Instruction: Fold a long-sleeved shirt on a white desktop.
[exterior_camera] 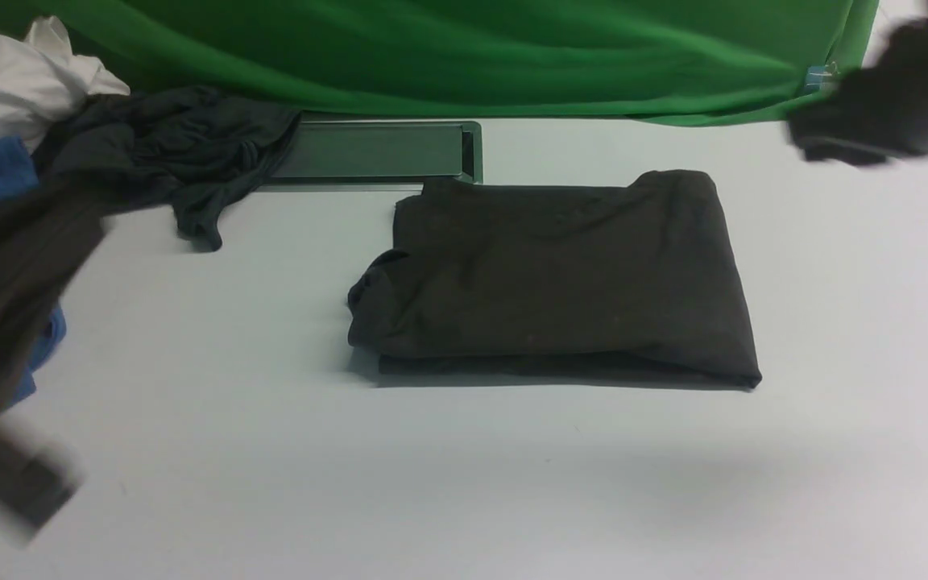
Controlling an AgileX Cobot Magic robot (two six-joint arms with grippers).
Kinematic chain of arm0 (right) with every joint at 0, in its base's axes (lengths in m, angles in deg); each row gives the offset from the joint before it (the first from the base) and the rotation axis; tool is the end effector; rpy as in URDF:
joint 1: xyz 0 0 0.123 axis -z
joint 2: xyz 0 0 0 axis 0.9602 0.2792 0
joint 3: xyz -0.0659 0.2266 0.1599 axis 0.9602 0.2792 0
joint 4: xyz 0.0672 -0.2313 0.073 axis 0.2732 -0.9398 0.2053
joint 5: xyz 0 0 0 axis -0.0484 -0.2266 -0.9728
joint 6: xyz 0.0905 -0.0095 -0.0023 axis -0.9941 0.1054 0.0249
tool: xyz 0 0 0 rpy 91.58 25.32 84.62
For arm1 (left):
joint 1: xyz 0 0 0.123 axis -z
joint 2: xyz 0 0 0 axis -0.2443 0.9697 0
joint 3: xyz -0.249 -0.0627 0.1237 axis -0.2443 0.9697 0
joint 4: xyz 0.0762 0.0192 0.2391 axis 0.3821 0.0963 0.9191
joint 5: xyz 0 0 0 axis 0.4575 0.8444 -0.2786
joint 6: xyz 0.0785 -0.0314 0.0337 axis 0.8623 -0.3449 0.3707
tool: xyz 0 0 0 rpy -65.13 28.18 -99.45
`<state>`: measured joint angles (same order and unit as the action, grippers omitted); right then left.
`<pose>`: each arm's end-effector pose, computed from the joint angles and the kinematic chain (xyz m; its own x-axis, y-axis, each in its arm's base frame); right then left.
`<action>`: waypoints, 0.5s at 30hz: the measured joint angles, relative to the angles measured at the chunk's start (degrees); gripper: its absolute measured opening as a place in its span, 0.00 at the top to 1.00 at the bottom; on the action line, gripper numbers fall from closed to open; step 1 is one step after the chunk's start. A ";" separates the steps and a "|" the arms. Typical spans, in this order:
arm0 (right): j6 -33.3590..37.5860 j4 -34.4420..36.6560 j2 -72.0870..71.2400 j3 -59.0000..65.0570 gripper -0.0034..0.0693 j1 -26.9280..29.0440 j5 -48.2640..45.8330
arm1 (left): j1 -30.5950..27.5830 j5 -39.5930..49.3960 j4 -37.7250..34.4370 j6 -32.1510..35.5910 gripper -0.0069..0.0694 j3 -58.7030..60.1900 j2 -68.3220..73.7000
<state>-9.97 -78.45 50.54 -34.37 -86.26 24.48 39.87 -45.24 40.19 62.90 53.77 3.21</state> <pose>0.2775 0.0673 0.3420 -0.7363 -0.1318 -0.6638 -0.2346 0.9697 0.0677 0.0759 -0.0373 0.3326 0.1925 0.2155 -0.9573 0.4033 0.8720 0.2774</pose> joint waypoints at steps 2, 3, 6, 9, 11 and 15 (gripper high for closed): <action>-1.57 0.00 -7.35 5.64 0.90 0.00 -0.26 | 0.00 -0.07 0.00 0.00 0.89 2.92 -4.56; -2.04 -0.02 -10.89 8.40 0.92 0.00 -0.53 | 0.00 -0.07 0.00 0.00 0.89 4.48 -6.66; -3.71 -0.02 -20.27 15.08 0.93 0.00 -1.18 | 0.00 0.99 0.00 0.00 0.89 6.85 -10.82; -4.45 -0.02 -28.73 20.31 0.93 0.00 -0.89 | 0.00 1.30 0.00 0.00 0.89 8.32 -12.51; -4.97 -0.07 -36.85 25.11 0.93 0.00 1.21 | 0.00 1.49 0.00 -0.06 0.89 9.74 -12.78; -6.08 -0.07 -45.94 29.88 0.91 0.00 1.74 | 0.00 2.67 0.00 -0.06 0.89 10.85 -12.78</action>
<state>-16.05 -78.52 4.60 -4.49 -86.26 26.22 39.87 -42.56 40.19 62.83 64.63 -9.57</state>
